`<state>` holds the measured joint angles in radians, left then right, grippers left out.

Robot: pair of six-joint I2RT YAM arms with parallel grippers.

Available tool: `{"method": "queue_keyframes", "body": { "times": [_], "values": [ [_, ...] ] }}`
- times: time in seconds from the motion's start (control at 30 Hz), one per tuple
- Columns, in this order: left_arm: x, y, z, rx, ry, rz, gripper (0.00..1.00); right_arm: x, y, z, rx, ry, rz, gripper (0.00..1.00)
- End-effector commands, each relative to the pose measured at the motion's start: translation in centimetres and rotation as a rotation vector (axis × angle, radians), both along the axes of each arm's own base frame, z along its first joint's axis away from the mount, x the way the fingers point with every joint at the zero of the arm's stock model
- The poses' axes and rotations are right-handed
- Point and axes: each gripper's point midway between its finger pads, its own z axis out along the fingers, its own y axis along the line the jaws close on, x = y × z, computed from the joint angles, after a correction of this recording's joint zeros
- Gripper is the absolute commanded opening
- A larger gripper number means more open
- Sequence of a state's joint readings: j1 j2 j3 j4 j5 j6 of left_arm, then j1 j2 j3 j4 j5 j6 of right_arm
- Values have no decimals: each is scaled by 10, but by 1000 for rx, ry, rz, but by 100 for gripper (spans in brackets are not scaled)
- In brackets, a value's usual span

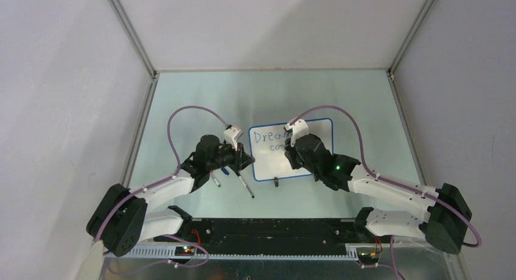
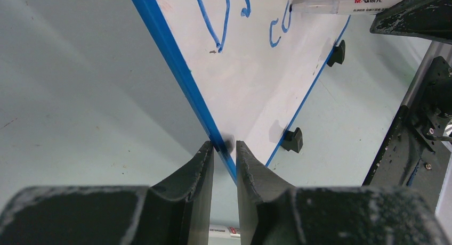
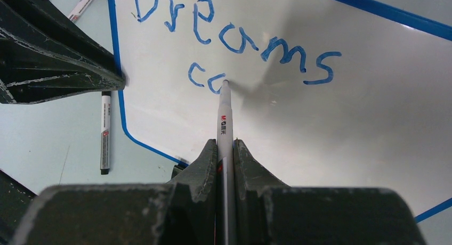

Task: Write a sentence on the whiteboard
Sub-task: Write a sentence with the whiteboard marker.

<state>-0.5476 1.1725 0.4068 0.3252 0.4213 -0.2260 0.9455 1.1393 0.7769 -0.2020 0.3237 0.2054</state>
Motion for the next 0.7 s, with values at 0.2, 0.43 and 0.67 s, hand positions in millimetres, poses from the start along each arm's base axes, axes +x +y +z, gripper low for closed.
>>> {"method": "queue_keyframes", "body": {
  "times": [0.2,0.43,0.67],
  "values": [
    [4,-6,17,-19,-58,-24,26,10,10,23,49,-55,11,0],
    [4,-5,16,-19,-56,-23,26,8,12,24,51,-55,25,0],
    [4,-6,17,-20,-58,-23,26,3,13,30,55,-70,44,0]
  ]
}}
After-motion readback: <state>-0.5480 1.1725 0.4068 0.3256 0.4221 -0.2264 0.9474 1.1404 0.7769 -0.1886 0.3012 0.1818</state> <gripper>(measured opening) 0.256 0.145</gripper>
